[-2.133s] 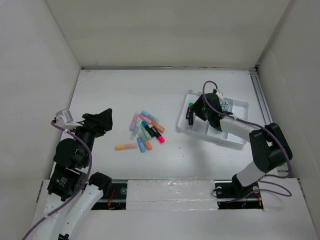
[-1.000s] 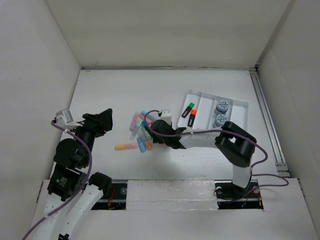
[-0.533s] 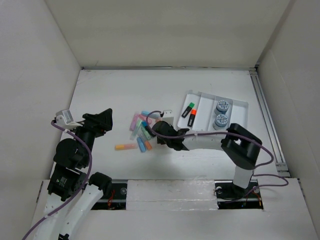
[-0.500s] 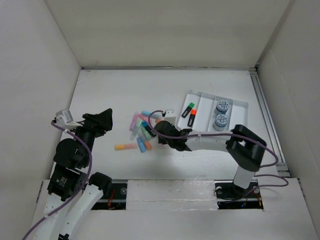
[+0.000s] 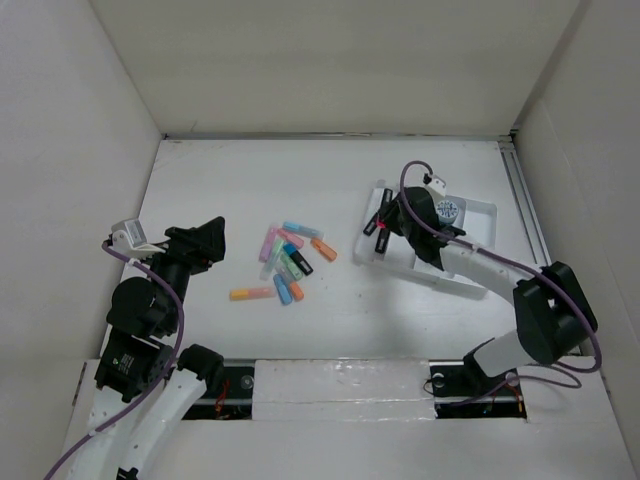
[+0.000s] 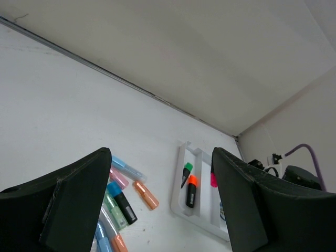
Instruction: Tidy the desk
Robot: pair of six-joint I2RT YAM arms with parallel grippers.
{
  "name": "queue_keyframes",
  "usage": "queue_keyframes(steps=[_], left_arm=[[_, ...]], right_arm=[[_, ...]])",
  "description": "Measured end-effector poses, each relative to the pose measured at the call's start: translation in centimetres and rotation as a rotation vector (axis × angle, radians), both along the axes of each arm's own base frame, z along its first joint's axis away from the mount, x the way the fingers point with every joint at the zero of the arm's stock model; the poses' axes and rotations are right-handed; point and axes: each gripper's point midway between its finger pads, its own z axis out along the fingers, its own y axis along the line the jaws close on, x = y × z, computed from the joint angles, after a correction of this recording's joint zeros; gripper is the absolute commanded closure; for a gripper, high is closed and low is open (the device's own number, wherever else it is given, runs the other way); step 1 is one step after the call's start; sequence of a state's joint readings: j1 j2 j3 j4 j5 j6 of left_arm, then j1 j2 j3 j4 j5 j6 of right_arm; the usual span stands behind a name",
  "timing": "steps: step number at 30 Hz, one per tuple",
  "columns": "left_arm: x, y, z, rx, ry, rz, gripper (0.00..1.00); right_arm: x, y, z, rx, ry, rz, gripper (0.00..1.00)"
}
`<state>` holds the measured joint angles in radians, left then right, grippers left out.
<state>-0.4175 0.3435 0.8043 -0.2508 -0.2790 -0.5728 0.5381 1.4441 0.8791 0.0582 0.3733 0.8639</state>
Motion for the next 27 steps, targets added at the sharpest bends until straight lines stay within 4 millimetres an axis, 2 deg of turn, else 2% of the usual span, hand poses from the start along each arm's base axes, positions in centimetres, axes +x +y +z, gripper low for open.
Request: queue_keyframes(steps=[1, 2, 5, 9, 10, 11, 14, 17, 19, 20, 23, 25, 27], left_arm=[[0.0, 0.0, 0.0, 0.000, 0.000, -0.001, 0.26], [0.0, 0.0, 0.0, 0.000, 0.000, -0.002, 0.26], [0.0, 0.0, 0.0, 0.000, 0.000, -0.003, 0.26], [0.0, -0.1, 0.0, 0.000, 0.000, -0.003, 0.26], [0.0, -0.1, 0.0, 0.001, 0.000, -0.003, 0.26], [0.0, -0.1, 0.0, 0.000, 0.000, -0.003, 0.26], [0.0, -0.1, 0.0, 0.000, 0.000, -0.005, 0.26], [0.0, -0.1, 0.0, 0.001, 0.000, -0.006, 0.26], [0.0, -0.1, 0.0, 0.001, 0.000, -0.006, 0.27], [0.0, -0.1, 0.0, 0.001, 0.000, -0.006, 0.26], [0.0, -0.1, -0.1, 0.002, 0.002, -0.007, 0.26], [0.0, -0.2, -0.3, 0.003, 0.005, -0.009, 0.26], [0.1, -0.2, -0.3, 0.004, 0.006, -0.009, 0.26]], right_arm=[[0.3, -0.3, -0.7, 0.000, 0.017, -0.005, 0.71], [0.5, -0.6, -1.3, 0.000, 0.033, -0.008, 0.57], [0.7, -0.8, -3.0, -0.005, 0.076, -0.011, 0.41], [0.6, -0.5, -2.7, 0.005, 0.075, -0.001, 0.40], [0.5, -0.2, -2.5, 0.008, 0.068, 0.008, 0.46], [0.3, 0.3, -2.1, 0.011, 0.060, 0.025, 0.68], [-1.3, 3.8, -1.6, 0.016, 0.041, 0.132, 1.00], [-3.5, 8.2, -2.2, 0.001, 0.049, 0.266, 1.00], [-4.9, 11.5, -3.4, -0.027, 0.063, 0.353, 0.87], [-5.8, 13.1, -4.4, -0.043, 0.074, 0.397, 0.72], [-8.2, 16.1, -7.2, -0.100, 0.117, 0.493, 0.57], [-8.9, 17.1, -8.8, -0.139, 0.142, 0.525, 0.57], [-8.8, 17.7, -9.7, -0.177, 0.158, 0.534, 0.57]])
